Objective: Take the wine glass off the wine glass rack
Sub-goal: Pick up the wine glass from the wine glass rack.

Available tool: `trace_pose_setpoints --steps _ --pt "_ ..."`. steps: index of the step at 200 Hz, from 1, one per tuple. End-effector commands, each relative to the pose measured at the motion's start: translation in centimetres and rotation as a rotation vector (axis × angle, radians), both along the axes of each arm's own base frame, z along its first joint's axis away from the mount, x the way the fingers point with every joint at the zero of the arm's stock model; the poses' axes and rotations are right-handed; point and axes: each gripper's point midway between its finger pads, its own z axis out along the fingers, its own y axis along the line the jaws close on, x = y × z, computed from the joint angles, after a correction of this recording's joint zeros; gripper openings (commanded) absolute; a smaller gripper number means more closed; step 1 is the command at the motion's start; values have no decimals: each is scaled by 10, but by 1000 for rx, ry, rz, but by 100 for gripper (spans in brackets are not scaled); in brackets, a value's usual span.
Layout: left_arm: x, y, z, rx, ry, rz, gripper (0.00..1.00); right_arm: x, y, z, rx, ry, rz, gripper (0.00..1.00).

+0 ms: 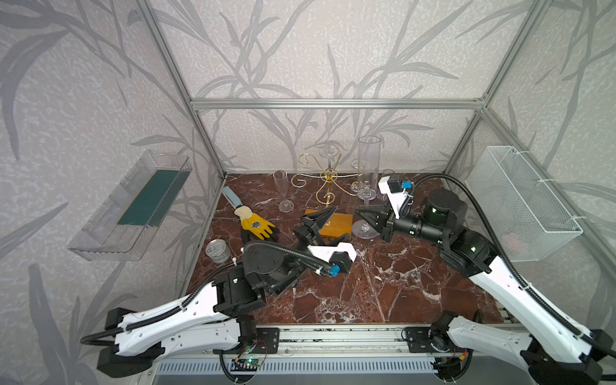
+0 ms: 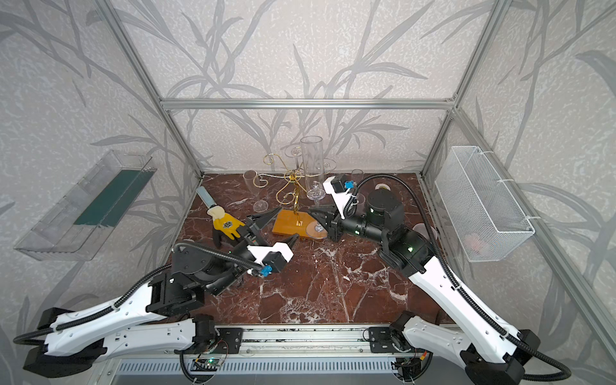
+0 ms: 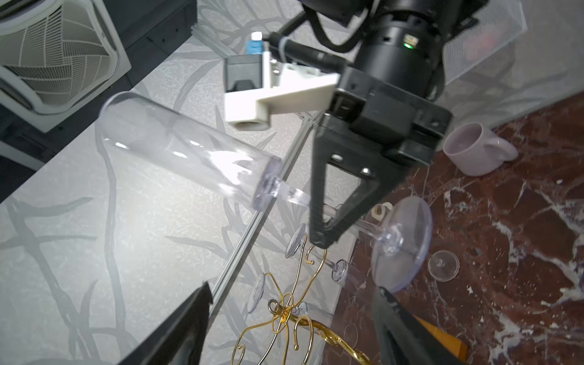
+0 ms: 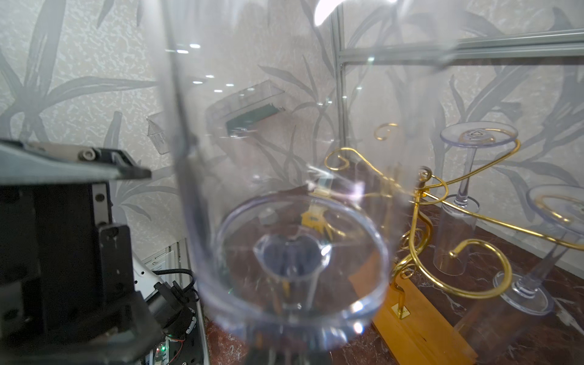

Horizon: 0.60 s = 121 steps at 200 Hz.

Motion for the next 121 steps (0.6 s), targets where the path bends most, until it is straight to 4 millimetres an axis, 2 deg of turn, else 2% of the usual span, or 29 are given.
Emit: trace_pose_setpoints --steps 1,35,73,121 --pt "3 6 1 -191 157 -19 82 -4 -7 -11 -22 -46 -15 0" --pt "6 13 1 -345 296 -62 82 -12 -15 -39 -49 -12 -31 0" --pt "12 14 -10 -512 488 -167 83 -24 -15 -68 -37 31 -15 0" --pt "7 8 -14 -564 595 -250 84 -40 -9 -87 -62 45 27 0"
